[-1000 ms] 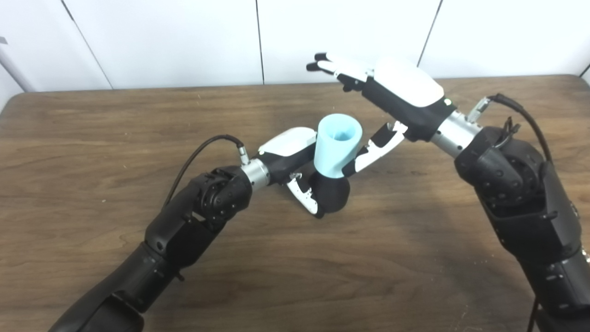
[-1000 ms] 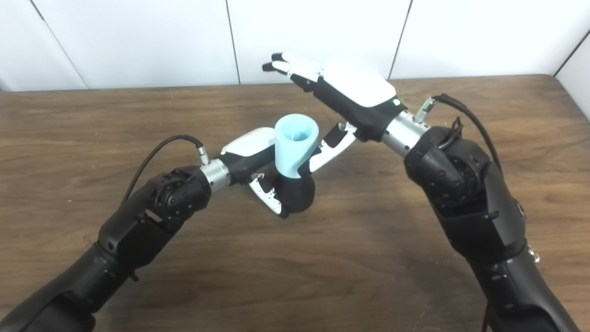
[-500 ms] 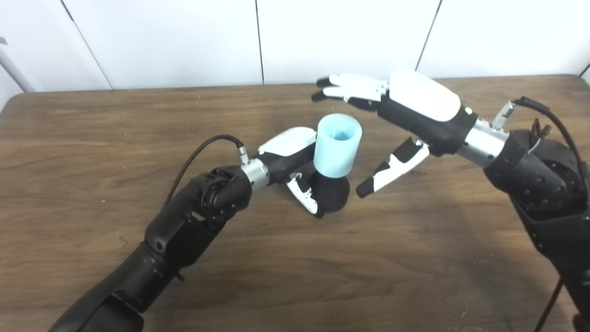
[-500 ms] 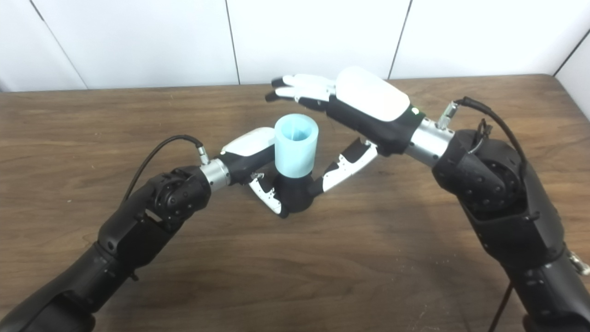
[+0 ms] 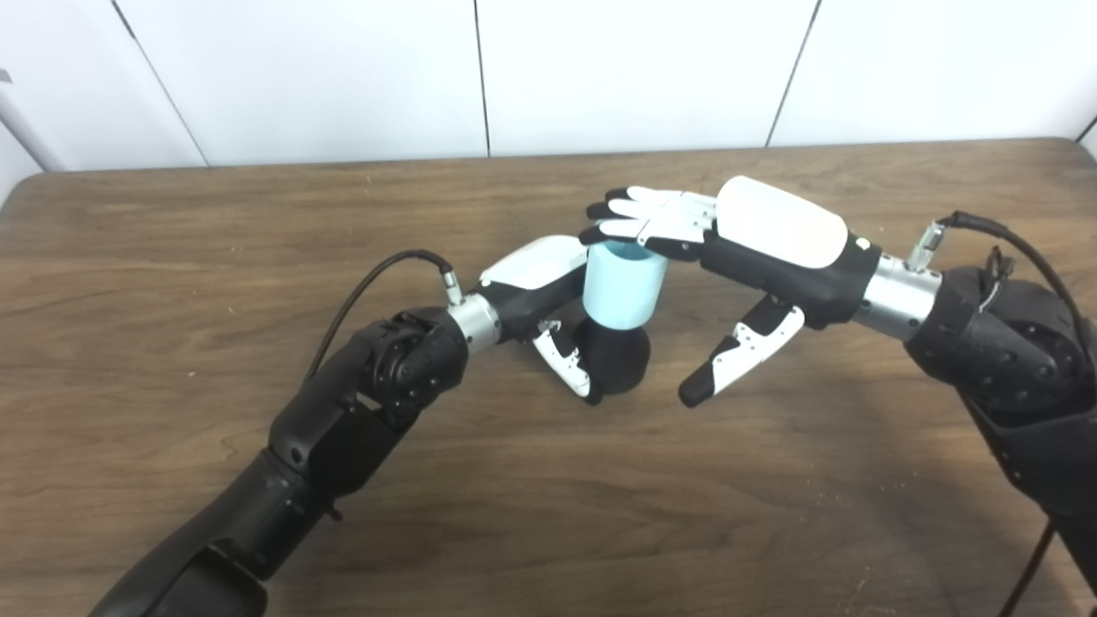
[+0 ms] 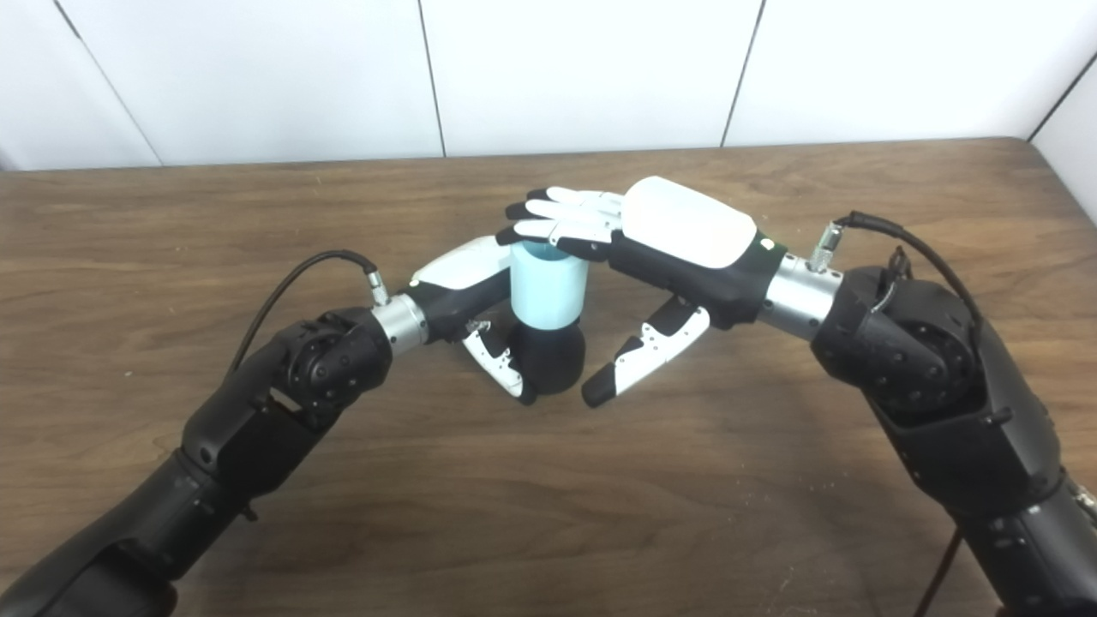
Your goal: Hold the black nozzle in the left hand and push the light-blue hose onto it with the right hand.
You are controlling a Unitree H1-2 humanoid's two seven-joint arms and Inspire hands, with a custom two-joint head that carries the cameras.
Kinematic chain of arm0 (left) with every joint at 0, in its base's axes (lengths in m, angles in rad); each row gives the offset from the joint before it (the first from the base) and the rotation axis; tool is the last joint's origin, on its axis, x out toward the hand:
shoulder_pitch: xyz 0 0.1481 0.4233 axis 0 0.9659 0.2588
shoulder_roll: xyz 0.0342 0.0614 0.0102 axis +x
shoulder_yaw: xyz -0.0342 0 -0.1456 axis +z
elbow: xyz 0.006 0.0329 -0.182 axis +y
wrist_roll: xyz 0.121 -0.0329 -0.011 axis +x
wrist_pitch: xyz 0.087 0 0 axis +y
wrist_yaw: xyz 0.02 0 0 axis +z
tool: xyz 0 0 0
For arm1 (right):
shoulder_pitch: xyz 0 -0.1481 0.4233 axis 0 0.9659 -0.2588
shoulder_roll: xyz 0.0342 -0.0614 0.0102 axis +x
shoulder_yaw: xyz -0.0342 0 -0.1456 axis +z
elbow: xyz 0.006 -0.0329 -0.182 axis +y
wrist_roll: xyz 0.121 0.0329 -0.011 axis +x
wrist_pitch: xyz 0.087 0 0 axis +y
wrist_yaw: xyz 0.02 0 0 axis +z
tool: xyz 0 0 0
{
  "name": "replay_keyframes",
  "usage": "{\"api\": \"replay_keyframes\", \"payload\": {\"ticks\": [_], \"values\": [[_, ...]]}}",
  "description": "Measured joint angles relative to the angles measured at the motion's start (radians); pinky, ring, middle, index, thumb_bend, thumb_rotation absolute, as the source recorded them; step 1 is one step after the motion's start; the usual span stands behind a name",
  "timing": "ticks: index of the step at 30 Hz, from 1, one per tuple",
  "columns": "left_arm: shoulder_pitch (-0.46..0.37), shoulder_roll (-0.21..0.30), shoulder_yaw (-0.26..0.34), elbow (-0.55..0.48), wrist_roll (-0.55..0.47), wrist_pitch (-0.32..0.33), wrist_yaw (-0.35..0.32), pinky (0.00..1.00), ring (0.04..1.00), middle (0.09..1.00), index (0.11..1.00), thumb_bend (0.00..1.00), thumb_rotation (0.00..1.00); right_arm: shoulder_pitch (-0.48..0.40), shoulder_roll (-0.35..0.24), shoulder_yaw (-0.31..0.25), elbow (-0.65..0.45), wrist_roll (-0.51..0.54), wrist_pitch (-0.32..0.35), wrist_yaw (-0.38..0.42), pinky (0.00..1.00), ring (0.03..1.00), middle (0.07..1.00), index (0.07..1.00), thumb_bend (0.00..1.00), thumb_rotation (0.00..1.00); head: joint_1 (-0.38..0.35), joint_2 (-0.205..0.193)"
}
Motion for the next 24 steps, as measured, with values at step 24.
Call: {"api": "replay_keyframes", "payload": {"ticks": [24], "values": [[-0.001,0.000,0.000,0.003,0.004,-0.006,0.000,1.00,0.602,0.504,0.476,0.52,0.00,-0.006,-0.019,0.052,-0.041,-0.090,0.036,0.024,1.00,1.000,1.000,0.966,0.76,0.97,0.003,0.008]]}}
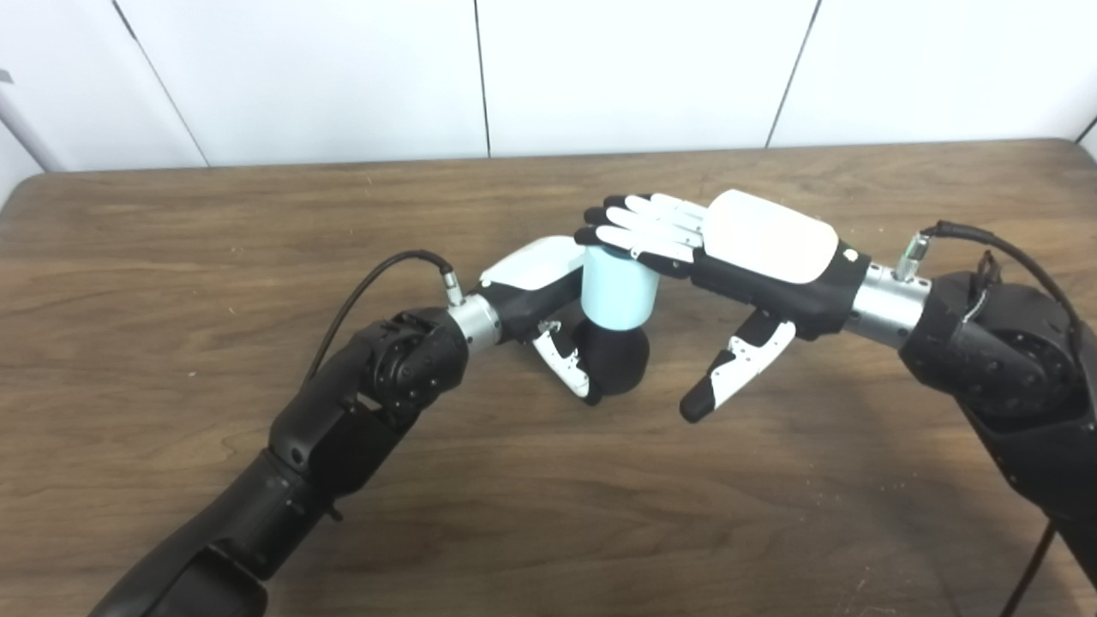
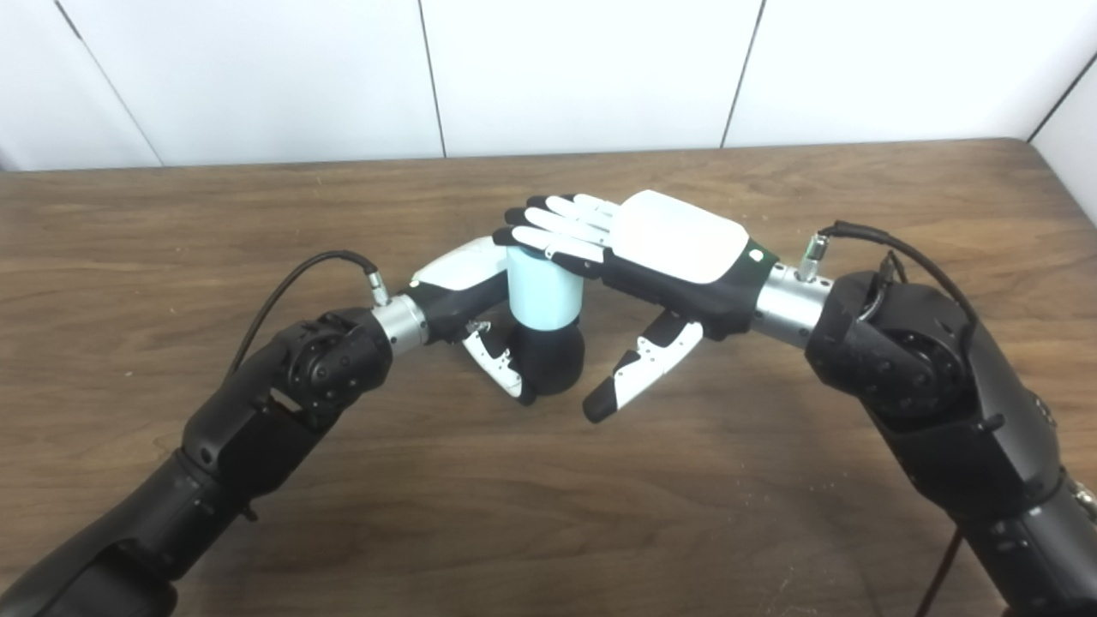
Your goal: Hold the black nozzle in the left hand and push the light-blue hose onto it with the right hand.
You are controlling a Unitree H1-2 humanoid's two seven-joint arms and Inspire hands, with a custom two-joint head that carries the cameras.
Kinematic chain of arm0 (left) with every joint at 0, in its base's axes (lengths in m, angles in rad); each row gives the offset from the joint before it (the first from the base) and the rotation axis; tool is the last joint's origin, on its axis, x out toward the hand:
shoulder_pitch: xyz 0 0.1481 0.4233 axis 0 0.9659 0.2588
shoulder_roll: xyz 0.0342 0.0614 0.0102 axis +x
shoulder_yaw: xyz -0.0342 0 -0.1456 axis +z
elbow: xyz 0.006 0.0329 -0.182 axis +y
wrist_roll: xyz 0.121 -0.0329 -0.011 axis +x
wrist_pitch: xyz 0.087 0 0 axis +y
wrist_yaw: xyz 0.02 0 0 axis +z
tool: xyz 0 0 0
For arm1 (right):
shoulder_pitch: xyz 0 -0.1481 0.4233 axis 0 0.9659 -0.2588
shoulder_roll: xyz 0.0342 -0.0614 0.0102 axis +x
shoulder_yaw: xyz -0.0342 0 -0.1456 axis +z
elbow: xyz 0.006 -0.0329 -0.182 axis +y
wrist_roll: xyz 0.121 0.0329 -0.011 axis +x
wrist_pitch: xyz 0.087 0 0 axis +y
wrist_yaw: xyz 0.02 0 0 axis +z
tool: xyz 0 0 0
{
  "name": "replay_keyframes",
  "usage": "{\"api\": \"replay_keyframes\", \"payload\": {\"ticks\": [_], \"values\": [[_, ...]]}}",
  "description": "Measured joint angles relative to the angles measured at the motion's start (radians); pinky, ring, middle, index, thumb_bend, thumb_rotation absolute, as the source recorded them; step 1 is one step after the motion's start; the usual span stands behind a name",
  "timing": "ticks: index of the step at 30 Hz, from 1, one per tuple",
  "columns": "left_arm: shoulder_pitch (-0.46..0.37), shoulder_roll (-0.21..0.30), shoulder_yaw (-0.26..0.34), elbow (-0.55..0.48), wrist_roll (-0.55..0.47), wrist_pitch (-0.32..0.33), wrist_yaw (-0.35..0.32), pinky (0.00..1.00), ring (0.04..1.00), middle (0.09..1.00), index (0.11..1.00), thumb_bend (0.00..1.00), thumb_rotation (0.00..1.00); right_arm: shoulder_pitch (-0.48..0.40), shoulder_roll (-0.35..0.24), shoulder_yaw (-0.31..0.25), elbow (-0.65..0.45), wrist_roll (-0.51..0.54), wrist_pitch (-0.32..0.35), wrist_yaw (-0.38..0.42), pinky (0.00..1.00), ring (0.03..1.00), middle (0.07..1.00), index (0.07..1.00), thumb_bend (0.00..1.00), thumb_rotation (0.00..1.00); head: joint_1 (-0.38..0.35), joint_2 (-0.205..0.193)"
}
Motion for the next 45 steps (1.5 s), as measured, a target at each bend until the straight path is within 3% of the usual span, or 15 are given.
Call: {"api": "replay_keyframes", "payload": {"ticks": [4,14,21,29,36,45], "values": [[0.000,0.000,0.000,0.000,0.000,-0.005,0.000,1.00,0.610,0.508,0.474,0.52,0.00,0.000,-0.014,0.006,-0.003,0.038,-0.016,-0.001,1.00,0.995,0.954,0.906,0.74,0.95,0.000,0.002],[0.000,0.000,0.001,0.001,-0.005,-0.010,0.000,1.00,0.599,0.502,0.477,0.52,0.00,0.003,-0.010,-0.019,0.100,0.143,-0.199,-0.107,0.92,0.843,0.793,0.750,0.72,0.91,-0.003,0.005],[0.000,0.000,0.001,0.001,-0.014,-0.010,0.000,1.00,0.598,0.503,0.476,0.52,0.00,0.029,0.010,-0.034,0.106,0.139,-0.244,-0.165,0.88,0.821,0.785,0.736,0.71,0.91,-0.005,0.005],[0.000,0.000,0.001,0.001,-0.014,-0.010,0.000,1.00,0.597,0.502,0.476,0.52,0.00,0.031,0.021,-0.034,0.106,0.105,-0.240,-0.177,0.87,0.826,0.789,0.746,0.69,0.88,-0.003,0.005],[0.000,0.001,0.002,0.002,-0.014,-0.010,0.000,1.00,0.590,0.491,0.480,0.53,0.00,0.051,0.032,-0.024,0.059,0.064,-0.143,-0.174,0.90,0.895,0.876,0.848,0.69,0.90,-0.005,0.006],[0.000,0.001,0.002,0.003,-0.008,-0.010,0.000,1.00,0.605,0.503,0.476,0.52,0.00,0.027,0.020,0.017,0.043,0.015,-0.052,-0.090,0.97,0.989,0.982,0.949,0.71,0.93,-0.003,0.009]]}}
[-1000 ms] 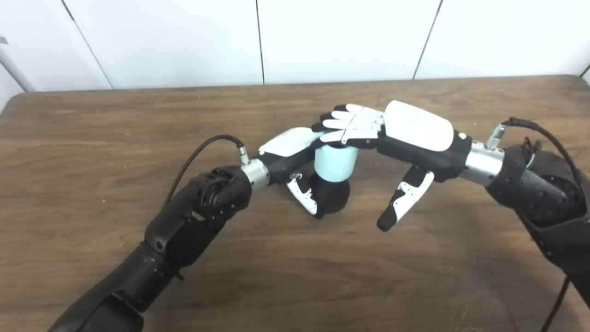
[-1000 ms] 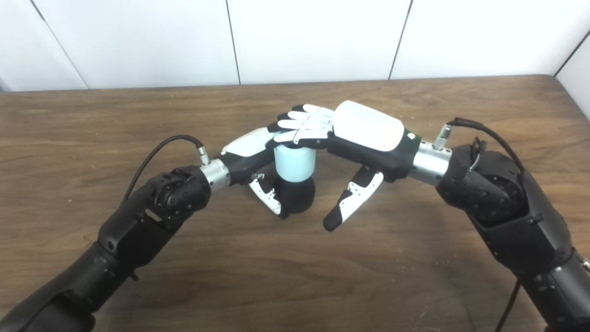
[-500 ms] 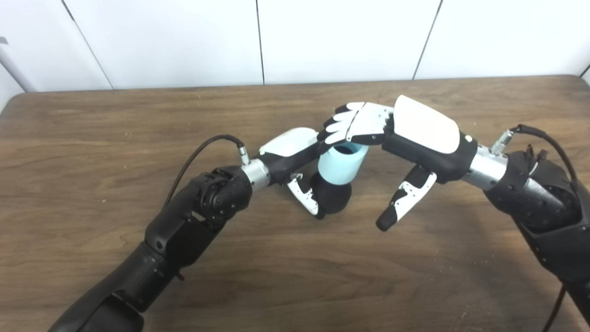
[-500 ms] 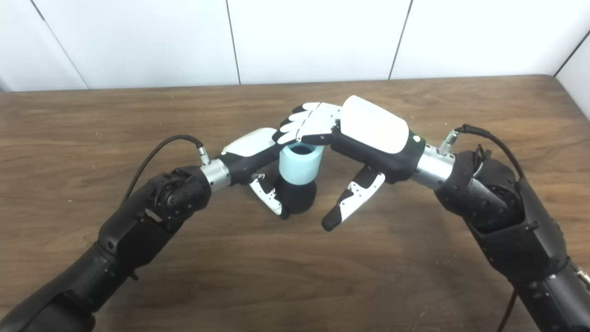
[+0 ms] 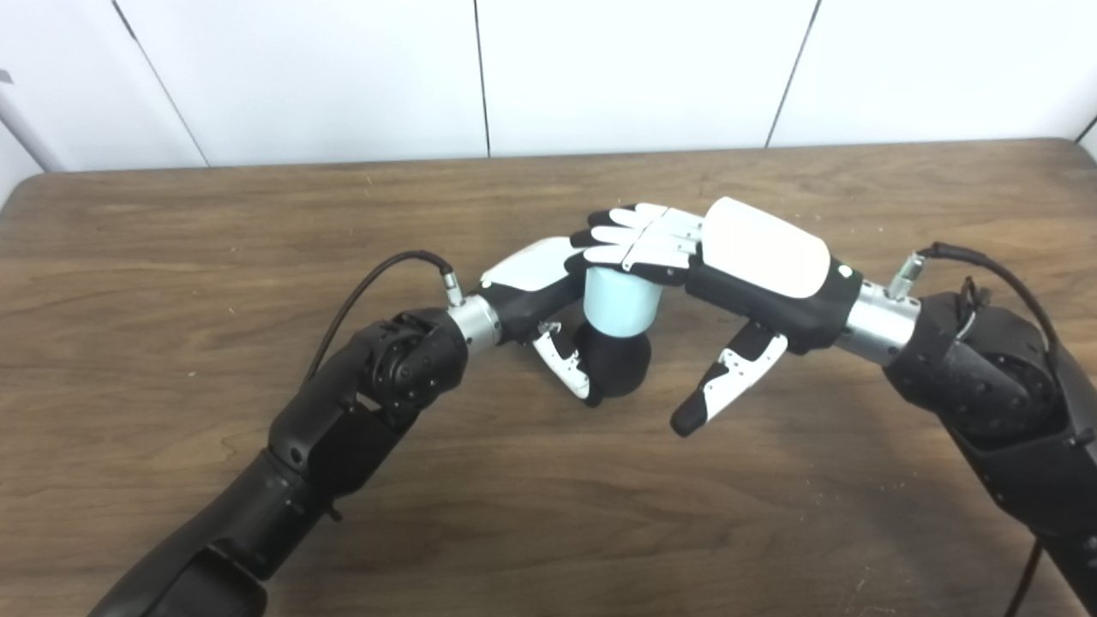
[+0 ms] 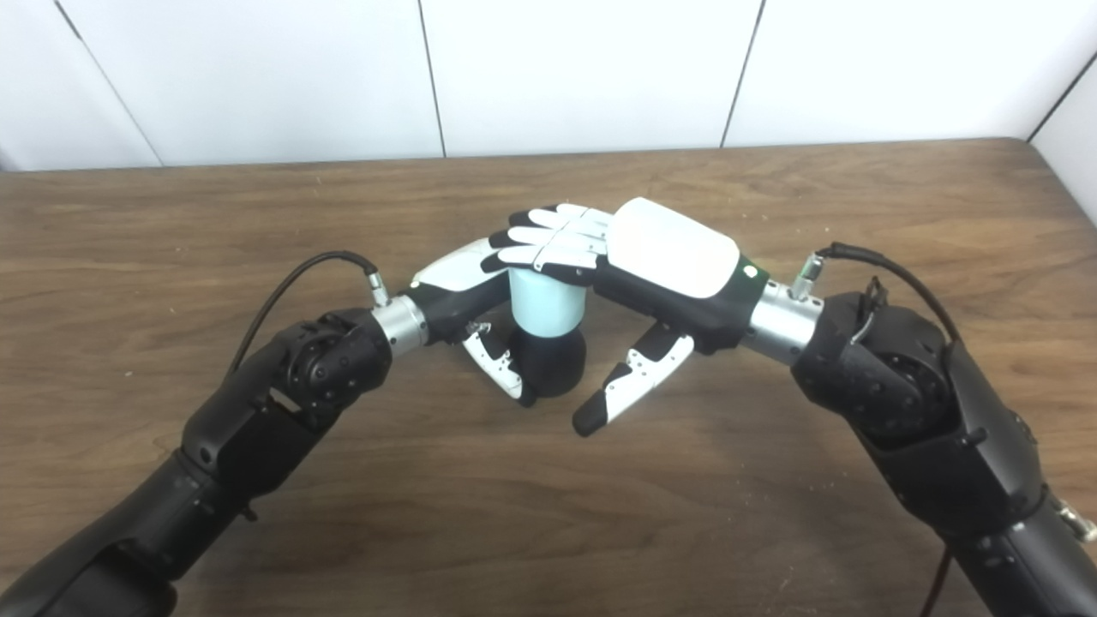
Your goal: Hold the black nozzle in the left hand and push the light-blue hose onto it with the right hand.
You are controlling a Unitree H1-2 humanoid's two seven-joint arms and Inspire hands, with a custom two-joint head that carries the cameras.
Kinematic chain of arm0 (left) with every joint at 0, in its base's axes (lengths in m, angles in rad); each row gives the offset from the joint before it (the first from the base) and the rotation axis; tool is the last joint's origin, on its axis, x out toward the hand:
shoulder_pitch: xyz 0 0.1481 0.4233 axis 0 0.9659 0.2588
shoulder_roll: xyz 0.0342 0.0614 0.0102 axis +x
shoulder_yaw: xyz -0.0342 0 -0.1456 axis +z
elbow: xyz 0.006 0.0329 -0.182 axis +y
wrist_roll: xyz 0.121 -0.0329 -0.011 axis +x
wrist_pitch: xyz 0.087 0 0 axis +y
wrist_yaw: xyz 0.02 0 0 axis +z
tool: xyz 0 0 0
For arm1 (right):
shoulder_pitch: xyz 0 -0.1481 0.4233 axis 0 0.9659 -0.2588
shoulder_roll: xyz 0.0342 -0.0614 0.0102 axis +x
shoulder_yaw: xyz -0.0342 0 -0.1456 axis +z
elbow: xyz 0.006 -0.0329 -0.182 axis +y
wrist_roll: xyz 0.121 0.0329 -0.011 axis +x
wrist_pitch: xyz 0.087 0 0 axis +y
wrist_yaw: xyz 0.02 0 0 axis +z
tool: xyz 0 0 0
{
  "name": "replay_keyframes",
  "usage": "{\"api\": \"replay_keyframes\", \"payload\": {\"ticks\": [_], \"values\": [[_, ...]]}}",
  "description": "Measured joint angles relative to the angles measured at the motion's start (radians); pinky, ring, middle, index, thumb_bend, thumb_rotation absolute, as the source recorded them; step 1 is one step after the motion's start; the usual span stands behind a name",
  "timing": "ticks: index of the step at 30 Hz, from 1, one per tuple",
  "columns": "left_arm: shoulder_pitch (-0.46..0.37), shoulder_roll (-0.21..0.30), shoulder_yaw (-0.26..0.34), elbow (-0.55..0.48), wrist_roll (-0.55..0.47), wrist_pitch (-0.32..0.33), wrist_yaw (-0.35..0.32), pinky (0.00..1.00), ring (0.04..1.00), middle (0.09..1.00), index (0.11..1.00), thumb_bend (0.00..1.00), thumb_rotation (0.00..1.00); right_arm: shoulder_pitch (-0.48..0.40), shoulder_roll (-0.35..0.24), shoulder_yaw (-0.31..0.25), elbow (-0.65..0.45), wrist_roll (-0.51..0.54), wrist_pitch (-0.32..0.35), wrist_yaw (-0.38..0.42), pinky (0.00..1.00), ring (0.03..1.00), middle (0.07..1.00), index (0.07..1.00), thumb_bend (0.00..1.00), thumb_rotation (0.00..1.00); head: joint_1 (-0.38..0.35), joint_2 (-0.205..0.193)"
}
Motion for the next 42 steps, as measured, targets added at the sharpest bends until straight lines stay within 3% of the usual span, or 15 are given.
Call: {"api": "replay_keyframes", "payload": {"ticks": [6,21,32,42], "values": [[0.000,0.001,0.001,0.000,-0.001,0.000,-0.001,1.00,0.596,0.501,0.477,0.52,0.00,0.000,-0.006,0.007,-0.015,-0.028,0.028,0.017,0.99,1.000,0.996,0.967,0.72,0.95,-0.002,0.003],[0.000,0.001,0.004,0.000,-0.001,0.000,-0.002,1.00,0.597,0.501,0.476,0.52,0.00,0.000,-0.011,0.010,-0.017,-0.033,0.018,0.017,1.00,0.989,0.970,0.933,0.74,0.97,-0.003,0.006],[0.000,0.001,0.004,0.000,-0.002,-0.003,-0.002,1.00,0.601,0.503,0.476,0.52,0.00,-0.012,-0.011,0.028,0.018,0.066,-0.030,0.002,0.97,0.943,0.922,0.888,0.72,0.91,-0.002,0.006],[0.000,0.001,0.004,0.000,-0.003,-0.007,-0.002,1.00,0.598,0.503,0.475,0.52,0.00,-0.021,-0.012,0.038,0.021,0.075,-0.031,0.002,0.97,0.942,0.918,0.887,0.72,0.91,-0.002,0.011]]}}
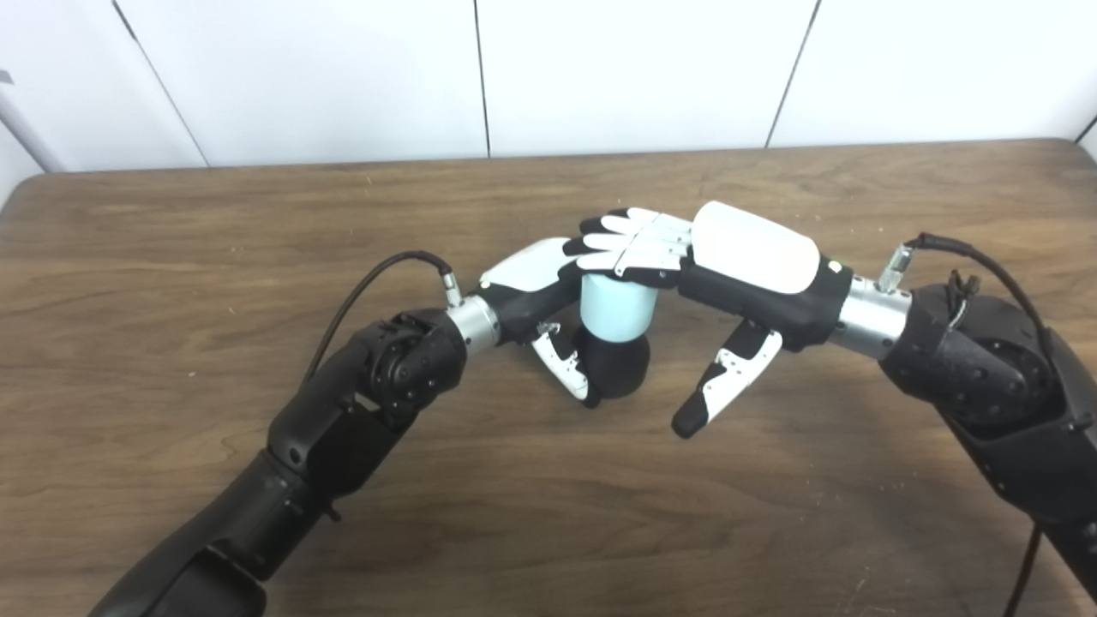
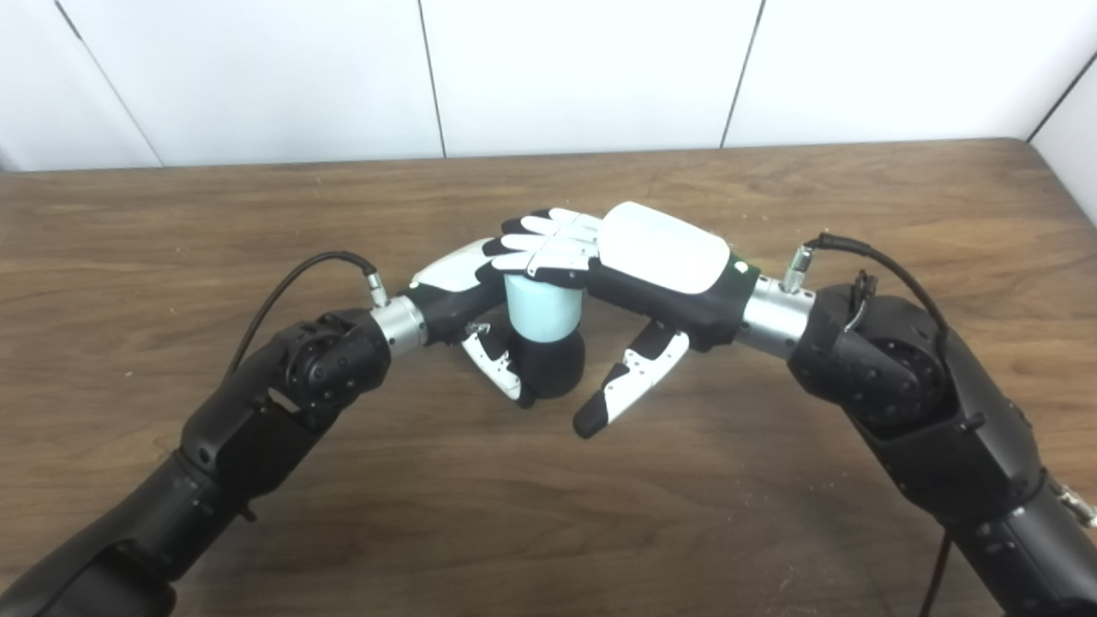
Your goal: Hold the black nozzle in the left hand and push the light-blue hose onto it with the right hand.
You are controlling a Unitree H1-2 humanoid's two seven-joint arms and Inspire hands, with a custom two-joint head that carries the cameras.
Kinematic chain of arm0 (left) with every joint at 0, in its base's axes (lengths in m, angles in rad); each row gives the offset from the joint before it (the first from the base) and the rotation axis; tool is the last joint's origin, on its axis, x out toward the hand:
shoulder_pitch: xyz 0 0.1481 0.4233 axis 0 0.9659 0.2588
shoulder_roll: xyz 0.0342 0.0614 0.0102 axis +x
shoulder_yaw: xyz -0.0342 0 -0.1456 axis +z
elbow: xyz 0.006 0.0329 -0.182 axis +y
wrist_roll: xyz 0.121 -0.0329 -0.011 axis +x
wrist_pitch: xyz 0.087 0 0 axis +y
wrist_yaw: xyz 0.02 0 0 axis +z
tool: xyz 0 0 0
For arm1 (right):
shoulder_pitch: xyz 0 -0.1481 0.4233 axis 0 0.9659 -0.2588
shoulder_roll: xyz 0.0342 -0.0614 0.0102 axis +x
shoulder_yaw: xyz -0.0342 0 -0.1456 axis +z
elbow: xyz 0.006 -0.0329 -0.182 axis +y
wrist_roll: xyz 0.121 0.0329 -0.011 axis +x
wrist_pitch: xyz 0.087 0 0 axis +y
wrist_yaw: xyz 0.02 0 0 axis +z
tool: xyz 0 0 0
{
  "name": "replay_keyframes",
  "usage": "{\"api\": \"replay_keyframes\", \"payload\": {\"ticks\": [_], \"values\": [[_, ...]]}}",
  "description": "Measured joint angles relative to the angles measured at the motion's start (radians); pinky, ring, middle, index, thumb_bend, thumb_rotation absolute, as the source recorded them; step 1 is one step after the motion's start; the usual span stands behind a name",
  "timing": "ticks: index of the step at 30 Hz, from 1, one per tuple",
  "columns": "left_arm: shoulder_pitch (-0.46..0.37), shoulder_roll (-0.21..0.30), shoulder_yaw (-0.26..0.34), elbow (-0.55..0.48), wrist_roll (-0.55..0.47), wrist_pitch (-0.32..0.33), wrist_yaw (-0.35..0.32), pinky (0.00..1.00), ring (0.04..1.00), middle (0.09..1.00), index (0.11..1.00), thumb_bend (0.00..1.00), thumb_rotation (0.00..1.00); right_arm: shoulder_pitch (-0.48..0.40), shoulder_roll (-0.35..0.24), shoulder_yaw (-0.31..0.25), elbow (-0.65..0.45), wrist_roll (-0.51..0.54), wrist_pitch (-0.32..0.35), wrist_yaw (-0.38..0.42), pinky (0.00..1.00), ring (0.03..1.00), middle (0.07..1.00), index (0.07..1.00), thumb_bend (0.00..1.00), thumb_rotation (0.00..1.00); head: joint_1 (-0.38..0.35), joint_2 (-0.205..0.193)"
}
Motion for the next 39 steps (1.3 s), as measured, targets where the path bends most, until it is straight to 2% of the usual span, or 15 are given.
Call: {"api": "replay_keyframes", "payload": {"ticks": [6,13,17,33,39], "values": [[0.000,0.000,0.000,0.000,0.000,0.000,0.000,1.00,0.594,0.500,0.476,0.52,0.00,0.002,-0.002,0.000,0.002,-0.008,-0.010,-0.006,0.96,0.943,0.916,0.888,0.72,0.91,-0.002,0.002],[-0.001,0.000,0.000,0.000,-0.001,0.000,-0.001,1.00,0.596,0.499,0.477,0.53,0.00,0.025,-0.019,-0.006,0.006,-0.040,-0.028,-0.030,0.97,0.995,0.991,0.972,0.72,0.92,-0.002,0.000],[-0.001,0.000,0.003,0.001,-0.001,0.000,-0.002,0.99,0.592,0.496,0.478,0.53,0.00,0.037,-0.021,-0.009,-0.005,-0.071,-0.023,-0.034,0.98,1.000,1.000,0.996,0.73,0.93,-0.003,0.002],[0.000,-0.001,0.003,0.001,-0.002,0.000,-0.003,0.99,0.591,0.489,0.481,0.53,0.00,0.040,-0.021,-0.005,-0.017,-0.073,-0.002,-0.033,0.99,1.000,1.000,0.977,0.75,0.94,0.000,0.006],[0.000,0.000,0.003,0.001,-0.002,0.000,-0.003,0.99,0.591,0.489,0.481,0.53,0.00,0.023,-0.021,0.017,-0.015,-0.073,0.002,-0.033,1.00,0.991,0.977,0.945,0.75,0.93,0.003,0.006]]}}
